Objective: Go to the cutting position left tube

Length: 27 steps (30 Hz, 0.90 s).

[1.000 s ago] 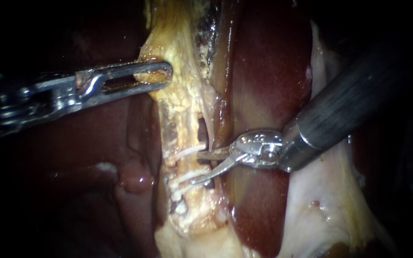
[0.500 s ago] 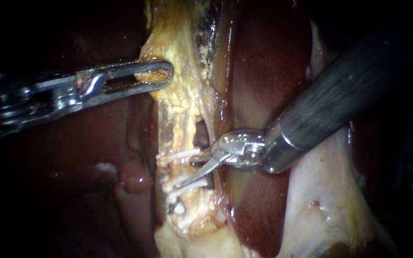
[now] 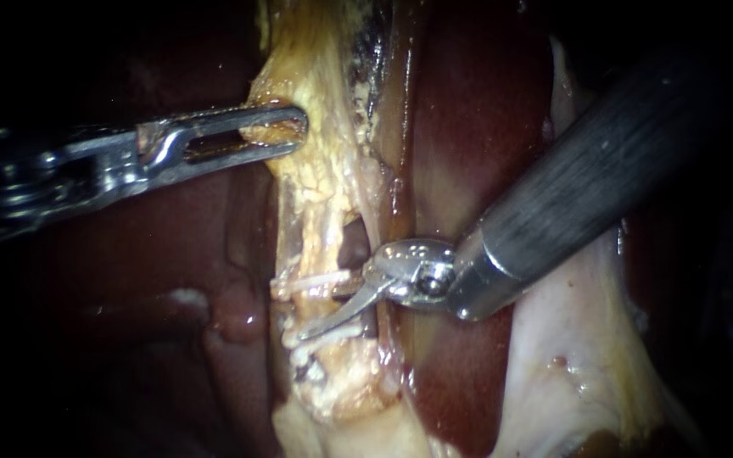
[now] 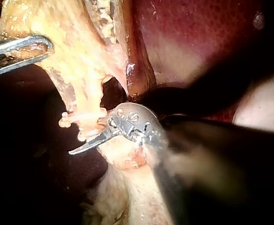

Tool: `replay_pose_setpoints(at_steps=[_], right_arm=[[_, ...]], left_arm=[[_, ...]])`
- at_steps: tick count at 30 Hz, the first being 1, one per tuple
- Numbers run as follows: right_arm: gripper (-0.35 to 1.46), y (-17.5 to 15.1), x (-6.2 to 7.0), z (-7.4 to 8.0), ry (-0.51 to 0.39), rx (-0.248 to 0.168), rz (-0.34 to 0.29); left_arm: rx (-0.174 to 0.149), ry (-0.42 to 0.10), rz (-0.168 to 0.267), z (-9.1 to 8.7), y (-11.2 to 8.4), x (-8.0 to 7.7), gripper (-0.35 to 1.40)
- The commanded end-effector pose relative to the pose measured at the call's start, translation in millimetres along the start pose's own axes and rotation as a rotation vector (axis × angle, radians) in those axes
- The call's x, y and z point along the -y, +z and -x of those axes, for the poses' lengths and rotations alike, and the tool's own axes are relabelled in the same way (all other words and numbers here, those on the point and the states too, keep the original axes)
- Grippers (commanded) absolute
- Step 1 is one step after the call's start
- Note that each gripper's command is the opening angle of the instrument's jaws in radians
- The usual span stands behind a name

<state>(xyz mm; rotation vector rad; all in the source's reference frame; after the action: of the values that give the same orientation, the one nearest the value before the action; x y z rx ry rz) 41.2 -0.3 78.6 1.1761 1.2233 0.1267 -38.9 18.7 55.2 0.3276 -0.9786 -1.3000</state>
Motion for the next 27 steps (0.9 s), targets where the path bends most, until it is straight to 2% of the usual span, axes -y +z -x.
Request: replay_pose_setpoints(at_steps=[1,5,11,19,27], right_arm=[[1.3,0.5,0.1,0.4,0.01,0.009,-0.012],[1.27,1.7,-0.4,1.0,0.015,0.017,-0.034],[1.27,1.9,-1.3,0.1,0.019,-0.017,-0.021],[1.25,2.2,-2.0,-0.5,0.09,-0.048,-0.022],[1.25,2.2,-2.1,-0.5,0.167,-0.051,-0.023]], left_arm=[[0.0,0.0,-0.001,0.0,0.0,0.0,-0.35],[0.0,0.0,-0.001,0.0,0.1,0.0,-0.35],[0.0,0.0,0.0,0.0,0.1,0.0,-0.35],[0.001,0.0,0.001,0.0,0.2,0.1,-0.35],[0.001,0.0,0.001,0.0,0.2,0.1,-0.35]])
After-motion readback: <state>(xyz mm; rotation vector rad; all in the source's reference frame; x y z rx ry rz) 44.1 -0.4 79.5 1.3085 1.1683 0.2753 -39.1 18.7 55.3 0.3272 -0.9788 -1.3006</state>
